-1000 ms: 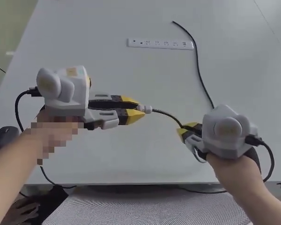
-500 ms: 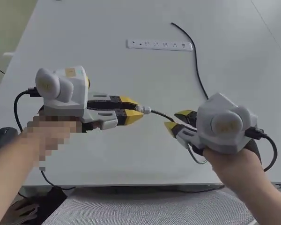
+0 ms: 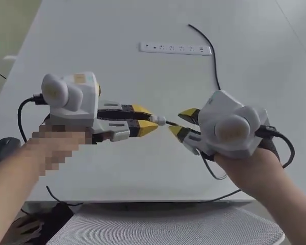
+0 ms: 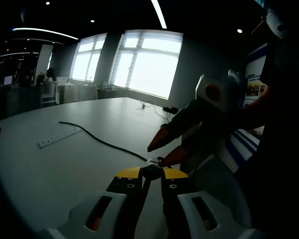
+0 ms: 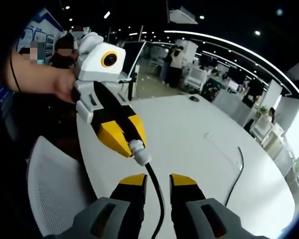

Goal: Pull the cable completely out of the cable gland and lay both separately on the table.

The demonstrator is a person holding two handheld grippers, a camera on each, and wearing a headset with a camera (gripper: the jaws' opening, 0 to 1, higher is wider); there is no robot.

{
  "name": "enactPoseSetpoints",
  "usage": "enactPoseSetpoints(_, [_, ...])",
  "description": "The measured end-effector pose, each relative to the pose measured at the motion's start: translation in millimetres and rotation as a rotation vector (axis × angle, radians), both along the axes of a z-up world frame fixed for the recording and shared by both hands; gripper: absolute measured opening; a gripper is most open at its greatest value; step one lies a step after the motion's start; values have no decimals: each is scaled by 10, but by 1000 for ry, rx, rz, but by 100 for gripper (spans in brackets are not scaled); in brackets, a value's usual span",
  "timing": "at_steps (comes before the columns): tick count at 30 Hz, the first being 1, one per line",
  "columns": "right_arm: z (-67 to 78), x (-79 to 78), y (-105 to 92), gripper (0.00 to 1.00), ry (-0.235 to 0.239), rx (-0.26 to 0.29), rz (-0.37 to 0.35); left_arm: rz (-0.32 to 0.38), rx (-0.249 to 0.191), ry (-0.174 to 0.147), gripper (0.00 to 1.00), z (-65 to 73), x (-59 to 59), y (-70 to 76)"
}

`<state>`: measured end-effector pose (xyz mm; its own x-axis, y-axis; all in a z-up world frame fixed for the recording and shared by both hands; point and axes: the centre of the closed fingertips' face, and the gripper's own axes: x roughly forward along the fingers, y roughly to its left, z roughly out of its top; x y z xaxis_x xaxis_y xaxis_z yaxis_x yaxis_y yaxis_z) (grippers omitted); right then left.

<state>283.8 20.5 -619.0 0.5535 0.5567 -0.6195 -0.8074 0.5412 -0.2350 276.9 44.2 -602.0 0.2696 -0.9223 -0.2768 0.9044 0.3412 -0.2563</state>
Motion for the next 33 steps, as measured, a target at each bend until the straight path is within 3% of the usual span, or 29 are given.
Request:
enactPoseSetpoints(1, [3,10,9,14,-21,-24,19,-2,-3,0,15,4,-2,-4])
enactPoseSetpoints(7, [12,-10,101,10,-43,-52,68,-7,-4,0,15,5,-6,-25])
enactPoseSetpoints(10, [-11,-12,109,5,-73,-100,100,-10,-1,1,15,-5,-6,-31])
enactPoseSetpoints(26, [-70,13,75,0,-60,-96,94,-22,8,3,15,-43,18,-47])
enactPoseSetpoints(33, [-78,61,34,0,-25,-57,45,-18,3,1,15,-24,56,-26])
